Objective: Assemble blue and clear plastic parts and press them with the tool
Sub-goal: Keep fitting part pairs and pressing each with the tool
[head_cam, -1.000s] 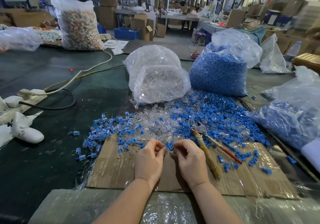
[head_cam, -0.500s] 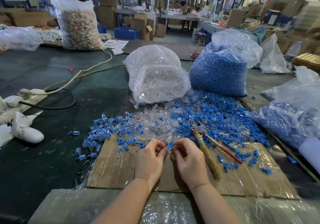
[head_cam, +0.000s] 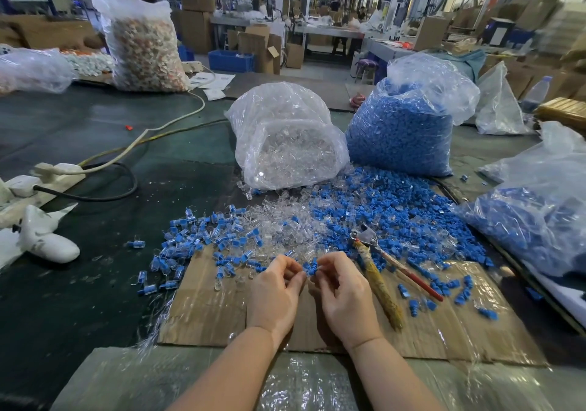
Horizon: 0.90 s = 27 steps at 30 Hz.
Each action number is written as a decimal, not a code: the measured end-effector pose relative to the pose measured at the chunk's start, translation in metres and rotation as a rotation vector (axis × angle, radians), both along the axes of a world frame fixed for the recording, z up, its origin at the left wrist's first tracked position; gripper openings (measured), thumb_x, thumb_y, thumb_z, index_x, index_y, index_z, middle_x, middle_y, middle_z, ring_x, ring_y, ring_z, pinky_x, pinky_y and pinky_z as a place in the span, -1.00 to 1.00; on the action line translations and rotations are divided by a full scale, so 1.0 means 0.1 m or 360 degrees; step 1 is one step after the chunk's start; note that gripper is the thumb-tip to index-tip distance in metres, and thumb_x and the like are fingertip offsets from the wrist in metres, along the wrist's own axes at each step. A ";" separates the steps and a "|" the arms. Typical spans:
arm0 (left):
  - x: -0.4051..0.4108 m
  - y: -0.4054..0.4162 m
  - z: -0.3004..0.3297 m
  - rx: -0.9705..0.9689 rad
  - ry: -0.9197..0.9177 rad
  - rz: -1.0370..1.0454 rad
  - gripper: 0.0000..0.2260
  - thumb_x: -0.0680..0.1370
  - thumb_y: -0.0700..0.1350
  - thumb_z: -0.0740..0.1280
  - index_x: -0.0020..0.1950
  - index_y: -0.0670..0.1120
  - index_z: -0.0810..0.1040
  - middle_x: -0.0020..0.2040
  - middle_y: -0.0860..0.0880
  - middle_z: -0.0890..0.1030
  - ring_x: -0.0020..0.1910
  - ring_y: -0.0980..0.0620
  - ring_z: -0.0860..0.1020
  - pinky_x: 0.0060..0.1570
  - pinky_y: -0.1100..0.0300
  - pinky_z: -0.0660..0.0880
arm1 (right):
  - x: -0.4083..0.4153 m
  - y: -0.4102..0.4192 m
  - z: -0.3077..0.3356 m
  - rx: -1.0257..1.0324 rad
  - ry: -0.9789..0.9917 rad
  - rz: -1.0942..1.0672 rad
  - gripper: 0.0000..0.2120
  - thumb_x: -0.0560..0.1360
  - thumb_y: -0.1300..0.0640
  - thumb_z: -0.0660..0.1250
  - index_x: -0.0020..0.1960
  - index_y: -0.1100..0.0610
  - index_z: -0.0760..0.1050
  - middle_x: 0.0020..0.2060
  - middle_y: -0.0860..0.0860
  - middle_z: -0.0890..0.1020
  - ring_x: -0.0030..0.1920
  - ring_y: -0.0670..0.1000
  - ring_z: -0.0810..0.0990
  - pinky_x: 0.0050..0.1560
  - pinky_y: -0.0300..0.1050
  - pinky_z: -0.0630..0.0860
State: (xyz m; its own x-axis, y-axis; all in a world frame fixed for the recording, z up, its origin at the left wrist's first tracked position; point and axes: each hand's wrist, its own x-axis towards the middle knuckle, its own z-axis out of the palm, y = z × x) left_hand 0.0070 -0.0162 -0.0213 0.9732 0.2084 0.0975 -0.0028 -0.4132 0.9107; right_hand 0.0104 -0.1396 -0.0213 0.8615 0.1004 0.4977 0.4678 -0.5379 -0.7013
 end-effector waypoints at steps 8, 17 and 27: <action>-0.01 0.02 0.02 -0.0094 0.0010 -0.0056 -0.82 0.49 -0.21 0.37 -0.23 0.05 0.50 -0.29 0.06 0.59 -0.28 0.24 0.54 -0.23 0.42 0.48 | -0.02 0.01 0.02 -0.0233 -0.0131 -0.0104 -0.83 0.40 0.37 0.39 -0.08 0.16 0.51 -0.21 -0.07 0.59 -0.22 -0.14 0.52 -0.18 -0.34 0.43; -0.02 0.03 0.05 -0.0124 0.0034 -0.0094 -0.84 0.49 -0.21 0.37 -0.21 0.03 0.51 -0.27 0.02 0.62 -0.24 0.15 0.58 -0.15 0.28 0.53 | -0.02 0.01 0.01 -0.0248 -0.0188 -0.0112 -0.87 0.42 0.36 0.37 -0.09 0.19 0.51 -0.21 -0.02 0.58 -0.24 -0.05 0.54 -0.22 -0.24 0.45; -0.03 0.03 0.05 -0.0176 0.0053 -0.0130 -0.85 0.48 -0.23 0.39 -0.21 0.01 0.54 -0.29 0.01 0.61 -0.29 0.19 0.55 -0.15 0.24 0.55 | -0.03 0.02 0.02 -0.0472 -0.0236 -0.0184 -0.82 0.33 0.25 0.50 -0.17 0.15 0.50 -0.33 -0.04 0.59 -0.39 0.00 0.55 -0.40 -0.15 0.42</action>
State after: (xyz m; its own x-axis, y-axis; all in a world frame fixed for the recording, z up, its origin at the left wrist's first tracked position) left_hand 0.0038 -0.0128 -0.0163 0.9896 0.1362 0.0459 -0.0015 -0.3099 0.9508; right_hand 0.0071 -0.1379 -0.0189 0.7961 0.1654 0.5822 0.4770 -0.7636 -0.4353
